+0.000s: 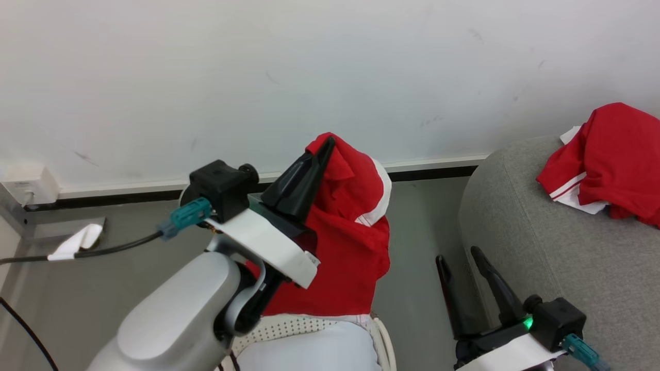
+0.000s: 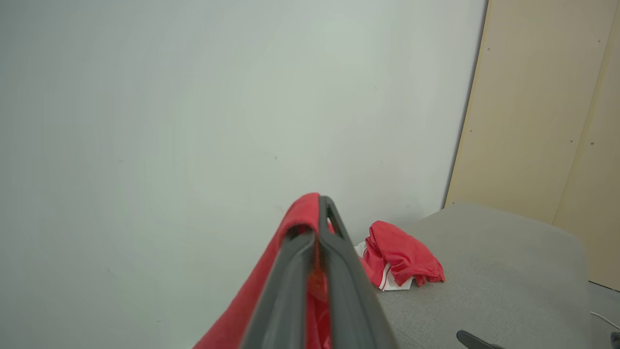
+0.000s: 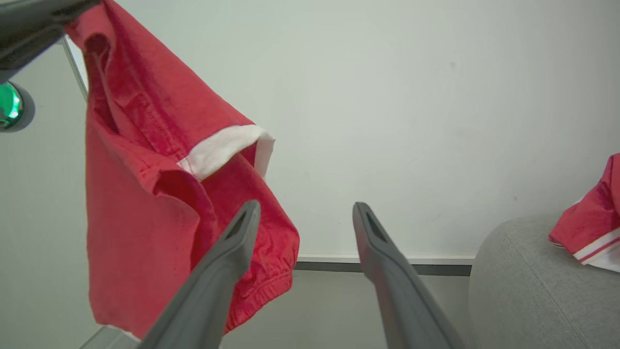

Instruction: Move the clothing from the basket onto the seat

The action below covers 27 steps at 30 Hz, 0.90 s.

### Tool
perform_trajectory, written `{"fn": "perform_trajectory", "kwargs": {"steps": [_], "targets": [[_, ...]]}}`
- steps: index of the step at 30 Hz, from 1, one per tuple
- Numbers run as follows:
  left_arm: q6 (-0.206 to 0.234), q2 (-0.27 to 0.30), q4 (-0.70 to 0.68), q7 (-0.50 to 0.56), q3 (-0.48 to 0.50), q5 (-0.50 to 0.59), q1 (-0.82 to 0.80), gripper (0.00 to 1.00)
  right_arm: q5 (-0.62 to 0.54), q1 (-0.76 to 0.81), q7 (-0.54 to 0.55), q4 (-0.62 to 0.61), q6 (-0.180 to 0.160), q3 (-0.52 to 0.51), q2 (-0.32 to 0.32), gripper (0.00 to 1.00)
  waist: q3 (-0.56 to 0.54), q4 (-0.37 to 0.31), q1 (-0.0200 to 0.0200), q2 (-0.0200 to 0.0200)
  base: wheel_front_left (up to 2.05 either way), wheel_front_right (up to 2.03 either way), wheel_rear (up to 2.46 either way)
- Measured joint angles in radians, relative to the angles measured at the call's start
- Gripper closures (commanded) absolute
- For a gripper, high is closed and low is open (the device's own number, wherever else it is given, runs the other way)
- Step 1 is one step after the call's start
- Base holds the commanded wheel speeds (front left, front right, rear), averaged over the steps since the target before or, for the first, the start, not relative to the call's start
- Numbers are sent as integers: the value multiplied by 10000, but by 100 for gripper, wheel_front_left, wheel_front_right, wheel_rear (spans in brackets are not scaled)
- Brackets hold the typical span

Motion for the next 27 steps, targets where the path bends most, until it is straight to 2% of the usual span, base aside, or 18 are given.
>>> {"fn": "perform_trajectory", "kwargs": {"steps": [8,18,27], "targets": [[-84,-144,40,29,-253,0,31,100,-86,-559,0,809,0,1373,-63,0,62,152,0,0,0,0,0],[-251,-462,75,105,-616,-2,20,100,698,-1819,0,2330,0,3438,-48,0,93,621,0,0,0,0,0],[-401,-725,21,209,-953,-12,-19,100,953,-2593,0,3095,0,3511,-21,0,33,1392,0,0,0,0,0]]}}
